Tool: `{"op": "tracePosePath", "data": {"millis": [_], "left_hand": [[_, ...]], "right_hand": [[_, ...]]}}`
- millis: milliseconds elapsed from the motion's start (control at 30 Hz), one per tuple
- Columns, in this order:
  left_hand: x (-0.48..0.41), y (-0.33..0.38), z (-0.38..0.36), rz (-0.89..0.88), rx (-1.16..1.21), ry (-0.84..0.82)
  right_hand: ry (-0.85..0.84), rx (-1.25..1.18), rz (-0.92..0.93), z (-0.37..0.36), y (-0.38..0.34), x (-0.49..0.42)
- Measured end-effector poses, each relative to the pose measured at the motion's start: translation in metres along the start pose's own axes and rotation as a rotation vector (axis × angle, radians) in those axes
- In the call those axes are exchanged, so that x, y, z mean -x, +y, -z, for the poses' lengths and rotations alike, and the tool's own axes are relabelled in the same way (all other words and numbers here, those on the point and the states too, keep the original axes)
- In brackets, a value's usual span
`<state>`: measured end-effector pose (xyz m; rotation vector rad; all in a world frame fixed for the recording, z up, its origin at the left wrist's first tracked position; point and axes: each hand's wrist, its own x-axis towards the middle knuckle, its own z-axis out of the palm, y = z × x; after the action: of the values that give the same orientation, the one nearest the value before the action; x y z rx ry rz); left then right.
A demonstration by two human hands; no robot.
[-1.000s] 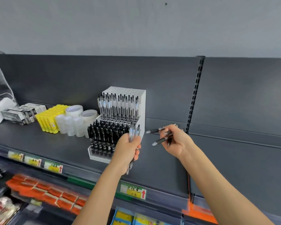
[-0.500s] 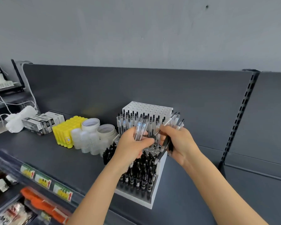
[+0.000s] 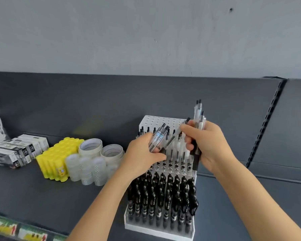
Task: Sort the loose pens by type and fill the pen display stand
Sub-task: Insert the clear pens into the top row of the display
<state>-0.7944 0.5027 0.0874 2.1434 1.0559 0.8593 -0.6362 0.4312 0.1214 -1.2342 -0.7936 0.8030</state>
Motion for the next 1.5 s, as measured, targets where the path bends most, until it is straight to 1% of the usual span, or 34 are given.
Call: {"op": "tracePosePath", "data": {"millis": [67, 167, 300, 433, 567, 667, 833, 1000, 1100, 1200, 1333, 1367, 1500], "left_hand": [[-0.002, -0.008, 0.006, -0.027, 0.000, -0.013], [-0.002, -0.022, 0.013, -0.055, 0.020, -0.028], [0.000, -0.042, 0.021, -0.081, 0.080, 0.036], [0.001, -0.057, 0.022, -0.044, 0.190, -0.037], [0.001, -0.067, 0.022, -0.031, 0.220, -0.075], [0.000, -0.072, 0.022, -0.016, 0.255, -0.090], [-0.001, -0.079, 0.023, -0.012, 0.290, -0.117], [-0.001, -0.081, 0.023, -0.018, 0.369, -0.131], [0.001, -0.082, 0.022, -0.005, 0.423, -0.149], [0.003, -0.082, 0.022, 0.002, 0.450, -0.165], [0.003, -0.083, 0.021, -0.004, 0.425, -0.151], [0.003, -0.083, 0.021, -0.007, 0.421, -0.144], [0.002, -0.079, 0.022, -0.022, 0.416, -0.133]], "right_hand": [[0.037, 0.098, 0.085, -0.012, 0.001, 0.000], [0.099, 0.187, 0.130, -0.026, 0.003, 0.000], [0.189, 0.268, 0.184, -0.032, 0.004, 0.001], [0.260, 0.530, 0.267, -0.044, 0.014, 0.000], [0.286, 0.694, 0.285, -0.053, 0.022, -0.001], [0.267, 0.794, 0.301, -0.059, 0.025, -0.002], [0.252, 0.930, 0.222, -0.064, 0.035, -0.004], [0.226, 0.920, 0.216, -0.064, 0.044, -0.005], [0.198, 0.871, 0.182, -0.064, 0.042, -0.005], [0.231, 0.750, 0.161, -0.062, 0.034, -0.004], [0.255, 0.406, 0.096, -0.056, 0.026, -0.003], [0.265, 0.357, 0.088, -0.055, 0.026, -0.004], [0.281, 0.409, 0.041, -0.050, 0.026, -0.006]]}}
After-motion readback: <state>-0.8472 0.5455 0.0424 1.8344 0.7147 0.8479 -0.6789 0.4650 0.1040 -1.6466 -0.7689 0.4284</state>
